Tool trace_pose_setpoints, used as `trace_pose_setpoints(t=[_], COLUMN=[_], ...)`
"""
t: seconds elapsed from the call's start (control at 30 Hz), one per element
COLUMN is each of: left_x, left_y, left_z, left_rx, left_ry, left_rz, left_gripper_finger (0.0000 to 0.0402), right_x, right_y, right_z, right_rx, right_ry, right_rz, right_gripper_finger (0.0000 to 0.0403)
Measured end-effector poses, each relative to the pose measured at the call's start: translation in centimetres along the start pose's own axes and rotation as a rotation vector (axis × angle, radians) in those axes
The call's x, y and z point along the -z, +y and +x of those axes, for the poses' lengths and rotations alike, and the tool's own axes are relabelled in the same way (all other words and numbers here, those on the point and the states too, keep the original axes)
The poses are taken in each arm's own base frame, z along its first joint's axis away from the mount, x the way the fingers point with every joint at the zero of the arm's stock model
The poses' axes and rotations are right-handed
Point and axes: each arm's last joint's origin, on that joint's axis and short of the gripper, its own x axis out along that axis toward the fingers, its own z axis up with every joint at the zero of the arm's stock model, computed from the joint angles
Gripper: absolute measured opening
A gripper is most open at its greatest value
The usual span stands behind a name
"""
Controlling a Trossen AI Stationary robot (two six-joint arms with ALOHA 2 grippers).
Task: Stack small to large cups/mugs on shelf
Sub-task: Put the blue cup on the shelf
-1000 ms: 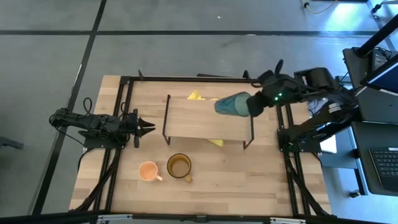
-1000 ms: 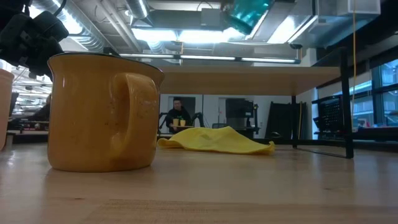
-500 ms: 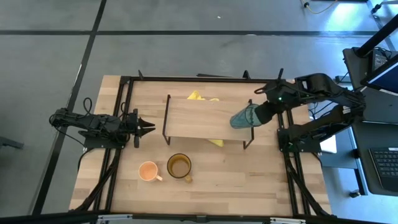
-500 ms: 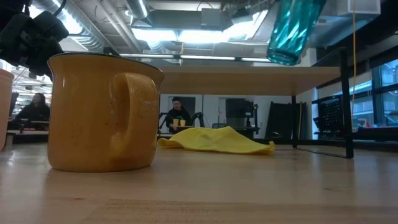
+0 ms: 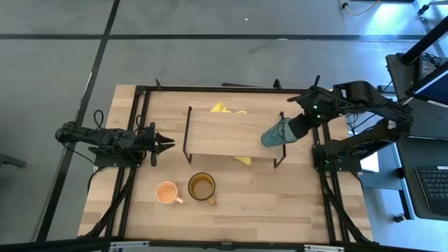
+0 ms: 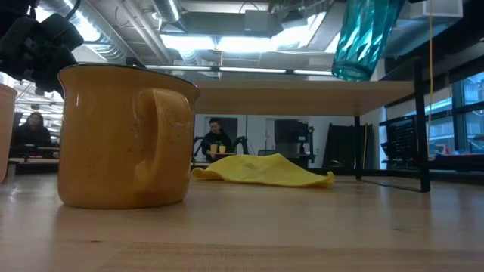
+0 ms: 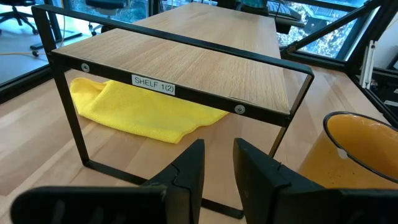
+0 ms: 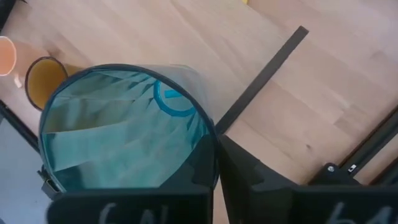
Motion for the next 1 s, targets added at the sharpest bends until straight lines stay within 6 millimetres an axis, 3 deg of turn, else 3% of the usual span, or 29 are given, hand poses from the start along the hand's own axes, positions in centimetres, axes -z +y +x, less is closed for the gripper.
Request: trace_pose_setpoints(t=[0.4,1.0], left_x=[0.0,0.0], left_y=[0.0,0.0], left_z=[0.0,0.0], left_rx=[0.000,0.000], left_ry=[0.000,0.000], left_rz=[0.000,0.000], left_gripper_finger=[0.0079,0.0079], right_x=[-0.9,-1.6], right_y=[1.4,0.7], right_z=[2.2,2.1], right_rx=[0.035,0.055], right_ry=[0.075,0.053], right_rz=[-0.006,0.008], right_gripper_finger=[0.0016,0.0040])
